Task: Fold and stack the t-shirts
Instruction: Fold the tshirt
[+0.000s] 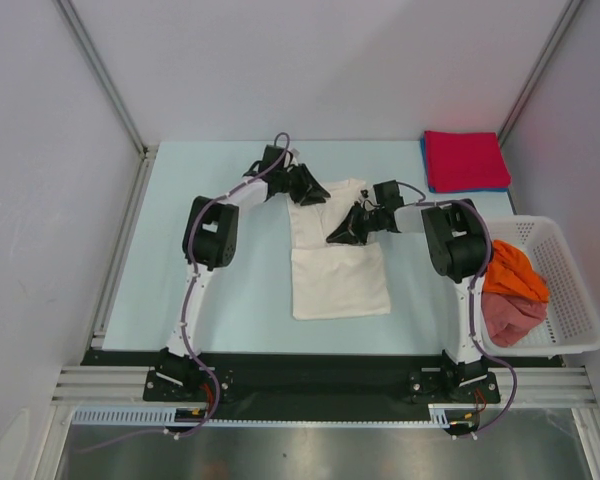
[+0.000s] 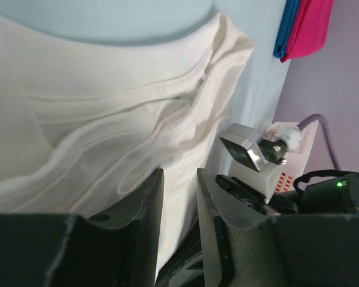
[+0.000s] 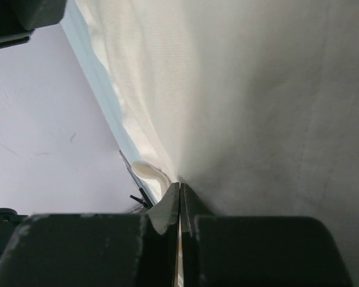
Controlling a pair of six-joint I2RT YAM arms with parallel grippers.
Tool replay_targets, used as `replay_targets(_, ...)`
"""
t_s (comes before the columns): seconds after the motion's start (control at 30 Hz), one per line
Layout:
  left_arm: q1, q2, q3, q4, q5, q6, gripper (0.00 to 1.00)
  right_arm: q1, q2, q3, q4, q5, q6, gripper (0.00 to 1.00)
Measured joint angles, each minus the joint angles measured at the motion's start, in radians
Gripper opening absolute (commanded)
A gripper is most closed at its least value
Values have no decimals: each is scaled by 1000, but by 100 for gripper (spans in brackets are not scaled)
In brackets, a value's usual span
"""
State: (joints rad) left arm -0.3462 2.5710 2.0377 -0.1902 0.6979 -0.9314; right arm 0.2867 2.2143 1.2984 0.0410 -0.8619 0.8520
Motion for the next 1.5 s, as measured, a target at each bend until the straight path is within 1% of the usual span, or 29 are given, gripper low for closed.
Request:
replay_targets(0.13, 16, -6, 15, -61, -27, 44, 38, -24, -28, 61, -120, 12, -50, 0)
replay_targets(0.27, 21, -47, 24, -155, -72, 98, 40, -58, -100, 106, -222, 20, -120, 1)
replay_targets(0.37, 22, -120, 17, -221, -106, 146, 42, -68, -155, 108, -267, 21, -163, 1)
replay_targets(0.47, 23, -254, -64, -243, -130, 191, 46, -48, -180, 76, -255, 16, -181, 1)
replay_targets(0.63, 23, -501, -247, -259, -141, 262, 47, 11, -171, -45, -188, 7, -169, 2)
replay_targets(0.77, 22, -692, -460, -260, -131, 309, 49, 36, -110, -89, -114, -16, -147, 3)
replay_targets(0.87, 14, -837, -666, -268, -125, 339, 49, 24, -43, -53, -84, -66, -137, 4)
replay_targets(1.0, -16, -1013, -937, -263, -117, 350, 50, 3, 31, 51, -79, -69, -145, 4)
replay_targets(1.07, -32, -1103, -1067, -270, -114, 350, 53, -7, 55, 82, -83, -84, -150, 4)
replay_targets(1.13, -40, -1183, -1162, -290, -113, 353, 56, -12, 66, 92, -89, -96, -154, 4)
replay_targets(1.17, -40, -1215, -1191, -298, -113, 353, 59, -14, 66, 92, -92, -97, -157, 5)
replay_targets(1.23, -40, -1287, -1239, -306, -114, 354, 61, -18, 64, 92, -97, -96, -168, 5)
replay_targets(1.3, -40, -1335, -1259, -304, -114, 354, 63, -21, 48, 92, -126, -79, -185, 8)
replay_targets(1.33, -40, -1352, -1266, -302, -113, 353, 63, -23, 31, 92, -159, -60, -199, 12)
replay_targets(1.37, -40, -1361, -1271, -296, -111, 351, 63, -26, 10, 92, -191, -40, -211, 21)
replay_targets(1.43, -40, -1360, -1284, -278, -105, 339, 63, -42, -51, 97, -285, 13, -244, 28)
replay_targets(1.47, -40, -1358, -1292, -270, -100, 331, 62, -53, -90, 103, -332, 39, -259, 37)
replay_targets(1.5, -40, -1357, -1307, -253, -92, 314, 62, -67, -134, 108, -378, 71, -274, 43)
